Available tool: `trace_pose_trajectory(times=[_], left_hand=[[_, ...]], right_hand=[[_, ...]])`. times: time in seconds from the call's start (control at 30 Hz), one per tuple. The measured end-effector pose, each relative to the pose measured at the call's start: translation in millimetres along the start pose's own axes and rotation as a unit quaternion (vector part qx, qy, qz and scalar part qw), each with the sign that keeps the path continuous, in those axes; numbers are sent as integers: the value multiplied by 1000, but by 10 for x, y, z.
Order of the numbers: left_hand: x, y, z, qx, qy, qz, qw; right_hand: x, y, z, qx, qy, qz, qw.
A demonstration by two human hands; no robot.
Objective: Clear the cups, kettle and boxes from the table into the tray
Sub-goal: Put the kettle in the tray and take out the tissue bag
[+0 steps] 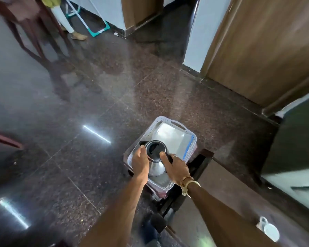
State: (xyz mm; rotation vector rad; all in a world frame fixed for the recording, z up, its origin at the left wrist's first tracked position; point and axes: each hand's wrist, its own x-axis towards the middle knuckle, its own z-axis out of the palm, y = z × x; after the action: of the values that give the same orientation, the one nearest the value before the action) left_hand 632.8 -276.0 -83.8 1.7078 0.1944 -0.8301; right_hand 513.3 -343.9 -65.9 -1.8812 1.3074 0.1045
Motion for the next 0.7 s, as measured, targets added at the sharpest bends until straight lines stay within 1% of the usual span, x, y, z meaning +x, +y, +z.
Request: trace_pose_trajectory(times=[0.07,0.13,0.2,0.3,0.37,0.47,0.57,0.67,0.7], left_hand=[[-80,75,26,23,24,20,999],[-151,152,43,79,56,42,994],[-228,227,37,134,67,55,987],[-330,323,12,221,45,56,973],[-377,350,13,245,38,79,966],[-460,325,44,258,58,101,959],[-535,265,77,302,74,126,942],[-637,239,182,381,35,154,911],[-681,217,242,388,22,170,906]], right_hand=[[-81,-65,-54,12,-9,-7,1000],[-153,-117,-111,12,-14,-6,1000],[-223,-167,-172,8,-11,2,1000],[-351,-224,-275,-7,-8,-4,1000],[-448,-232,-365,-24,-8,-19,1000],[-575,-155,-489,-41,3,-20,999],[-663,1,-608,-28,17,0,999],[-750,202,-752,-8,46,12,999],[-785,273,-808,-3,60,13,998]])
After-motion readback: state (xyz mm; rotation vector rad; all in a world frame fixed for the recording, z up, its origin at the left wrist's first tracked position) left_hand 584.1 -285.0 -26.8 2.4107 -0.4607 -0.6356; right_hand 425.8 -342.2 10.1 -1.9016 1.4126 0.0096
